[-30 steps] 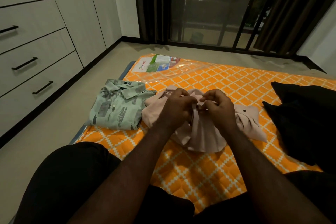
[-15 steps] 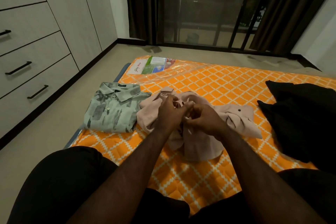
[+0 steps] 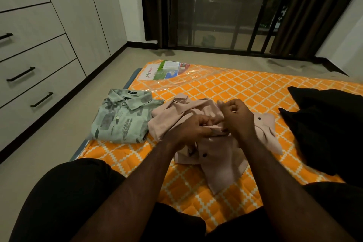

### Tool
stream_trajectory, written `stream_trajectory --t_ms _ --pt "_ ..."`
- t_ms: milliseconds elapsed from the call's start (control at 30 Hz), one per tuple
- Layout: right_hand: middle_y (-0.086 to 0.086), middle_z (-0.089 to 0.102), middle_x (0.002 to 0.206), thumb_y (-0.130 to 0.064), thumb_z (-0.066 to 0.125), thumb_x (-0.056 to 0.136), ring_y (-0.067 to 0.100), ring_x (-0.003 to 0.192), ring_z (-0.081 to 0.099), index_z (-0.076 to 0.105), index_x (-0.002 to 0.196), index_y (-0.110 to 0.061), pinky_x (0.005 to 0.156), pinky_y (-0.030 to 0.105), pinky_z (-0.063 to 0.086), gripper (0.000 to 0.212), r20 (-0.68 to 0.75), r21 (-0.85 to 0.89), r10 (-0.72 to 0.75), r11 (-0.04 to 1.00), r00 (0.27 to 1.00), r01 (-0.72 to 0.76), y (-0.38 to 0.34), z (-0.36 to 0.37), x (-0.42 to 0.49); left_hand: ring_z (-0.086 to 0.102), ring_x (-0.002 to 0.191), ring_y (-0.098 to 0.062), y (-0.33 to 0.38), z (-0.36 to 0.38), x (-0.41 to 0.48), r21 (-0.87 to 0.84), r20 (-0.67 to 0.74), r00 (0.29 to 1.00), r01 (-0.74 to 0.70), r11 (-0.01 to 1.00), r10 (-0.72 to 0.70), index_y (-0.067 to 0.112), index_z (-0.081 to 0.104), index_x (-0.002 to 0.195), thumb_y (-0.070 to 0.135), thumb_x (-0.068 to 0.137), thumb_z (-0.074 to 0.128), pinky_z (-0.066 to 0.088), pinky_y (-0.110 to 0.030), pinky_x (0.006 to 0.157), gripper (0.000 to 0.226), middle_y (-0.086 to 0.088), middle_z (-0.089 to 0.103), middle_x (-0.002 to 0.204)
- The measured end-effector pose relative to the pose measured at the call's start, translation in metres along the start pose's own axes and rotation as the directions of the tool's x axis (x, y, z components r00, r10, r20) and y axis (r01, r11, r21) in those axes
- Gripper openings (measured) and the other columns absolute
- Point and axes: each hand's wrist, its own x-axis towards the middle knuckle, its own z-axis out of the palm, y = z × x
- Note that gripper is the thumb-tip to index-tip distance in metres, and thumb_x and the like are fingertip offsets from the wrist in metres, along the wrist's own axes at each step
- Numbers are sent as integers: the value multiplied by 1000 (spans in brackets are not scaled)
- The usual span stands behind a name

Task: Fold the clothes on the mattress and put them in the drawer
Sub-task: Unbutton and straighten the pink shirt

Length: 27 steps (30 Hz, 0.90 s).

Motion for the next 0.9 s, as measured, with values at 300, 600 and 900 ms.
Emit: stream_trajectory --t_ms 300,600,900 --pt "6 72 109 -23 78 87 20 89 64 71 117 -13 72 32 47 33 293 -262 75 965 953 4 7 6 1 71 74 -29 6 3 -3 -66 9 996 84 994 -84 7 73 91 33 98 66 59 -42 70 28 -18 73 84" --pt "-3 75 88 -13 90 76 14 83 71 75 92 -18 72 28 56 22 827 70 -171 976 535 204 -21 3 -12 68 86 -16 -16 -21 10 -225 -619 732 184 957 -286 26 64 81 55 85 73 56 -40 82 31 10 70 83" --pt "-4 65 62 -46 63 97 2 53 58 80 82 -6 57 21 43 47 591 31 -62 998 804 54 -21 4 -12 61 64 -28 -20 -15 10 -72 -602 788 110 991 -131 -1 64 81 24 79 71 53 -51 62 26 -22 66 78"
